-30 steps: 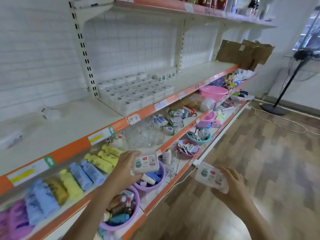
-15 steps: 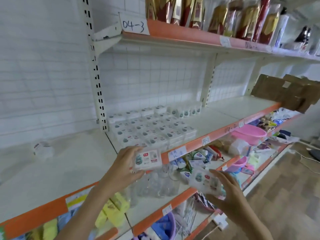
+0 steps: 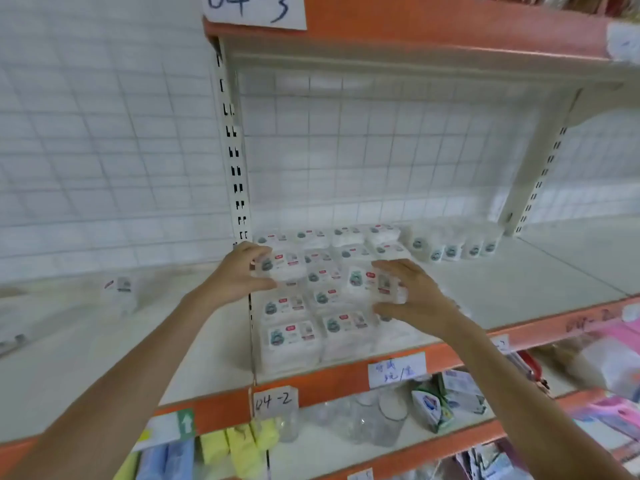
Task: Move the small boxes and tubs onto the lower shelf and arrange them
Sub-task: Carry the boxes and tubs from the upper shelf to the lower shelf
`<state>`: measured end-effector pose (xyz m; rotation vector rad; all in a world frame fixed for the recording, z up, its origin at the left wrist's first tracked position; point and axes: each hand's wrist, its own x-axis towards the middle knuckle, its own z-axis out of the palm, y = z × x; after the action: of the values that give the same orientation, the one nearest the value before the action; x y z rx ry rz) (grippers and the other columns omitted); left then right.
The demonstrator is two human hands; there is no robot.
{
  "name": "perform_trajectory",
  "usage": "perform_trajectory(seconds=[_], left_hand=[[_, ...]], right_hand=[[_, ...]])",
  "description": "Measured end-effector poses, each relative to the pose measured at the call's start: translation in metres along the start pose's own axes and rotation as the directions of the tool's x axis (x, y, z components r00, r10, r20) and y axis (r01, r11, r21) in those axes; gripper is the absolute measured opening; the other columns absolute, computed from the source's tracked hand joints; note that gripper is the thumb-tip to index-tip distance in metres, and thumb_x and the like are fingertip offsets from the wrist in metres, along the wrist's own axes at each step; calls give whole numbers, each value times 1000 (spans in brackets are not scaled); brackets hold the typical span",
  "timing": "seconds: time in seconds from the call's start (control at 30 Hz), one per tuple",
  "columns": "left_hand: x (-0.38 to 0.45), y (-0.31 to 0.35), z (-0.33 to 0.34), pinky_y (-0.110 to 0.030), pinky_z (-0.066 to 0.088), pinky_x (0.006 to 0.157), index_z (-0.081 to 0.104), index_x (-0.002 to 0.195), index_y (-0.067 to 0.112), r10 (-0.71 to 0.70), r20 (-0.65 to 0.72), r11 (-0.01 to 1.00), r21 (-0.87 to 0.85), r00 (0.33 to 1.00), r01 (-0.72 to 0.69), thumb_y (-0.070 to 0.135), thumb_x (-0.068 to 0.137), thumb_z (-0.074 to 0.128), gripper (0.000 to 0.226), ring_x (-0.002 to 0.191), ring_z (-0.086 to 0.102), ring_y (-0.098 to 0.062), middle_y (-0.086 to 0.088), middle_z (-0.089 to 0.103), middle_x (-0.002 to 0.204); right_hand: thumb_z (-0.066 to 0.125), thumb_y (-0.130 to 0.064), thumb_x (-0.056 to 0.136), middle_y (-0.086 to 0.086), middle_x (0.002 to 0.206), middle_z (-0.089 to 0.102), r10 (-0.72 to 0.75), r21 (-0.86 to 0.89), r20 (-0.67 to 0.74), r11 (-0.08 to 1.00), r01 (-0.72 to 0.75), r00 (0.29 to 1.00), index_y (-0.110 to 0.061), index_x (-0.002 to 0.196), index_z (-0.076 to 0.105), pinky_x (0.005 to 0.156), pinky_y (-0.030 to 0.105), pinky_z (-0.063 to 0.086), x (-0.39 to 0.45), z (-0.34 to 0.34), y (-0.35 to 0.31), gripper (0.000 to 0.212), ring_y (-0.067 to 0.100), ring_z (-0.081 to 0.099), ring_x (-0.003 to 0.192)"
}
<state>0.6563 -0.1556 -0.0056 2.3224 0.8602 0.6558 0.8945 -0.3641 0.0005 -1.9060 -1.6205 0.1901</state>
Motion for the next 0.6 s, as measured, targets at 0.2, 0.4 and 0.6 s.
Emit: perform_trajectory(seconds=[0.2, 0.4, 0.6], left_hand=[[31, -6, 5, -24, 36, 97, 45, 134, 11, -196, -52, 980, 10, 979, 196, 13, 75, 76, 67, 116, 46, -14, 3, 44, 120], [34, -11, 19, -26, 38, 100, 42, 132, 14, -406, -80, 881, -300, 910, 367, 1, 74, 74, 67, 127, 40, -14, 1, 43, 137], [29, -7, 42, -30, 44, 94, 42, 132, 12, -496, -219, 833, -394, 840, 389, 10, 76, 74, 64, 118, 46, -14, 1, 45, 129]], right_hand=[[69, -31, 80, 3, 145, 31, -56, -61, 230, 996, 72, 972, -19, 141, 33, 108, 33, 21, 107, 9, 26, 72, 23, 22, 136], [67, -24, 83, 7, 148, 24, -114, 62, 378, 993, 97, 919, -19, 143, 29, 106, 29, 24, 158, 34, 31, 72, 22, 21, 136], [66, -26, 83, 3, 135, 27, -192, 110, 274, 980, 168, 942, -14, 131, 44, 94, 18, 32, 163, 53, 40, 54, 14, 40, 114]])
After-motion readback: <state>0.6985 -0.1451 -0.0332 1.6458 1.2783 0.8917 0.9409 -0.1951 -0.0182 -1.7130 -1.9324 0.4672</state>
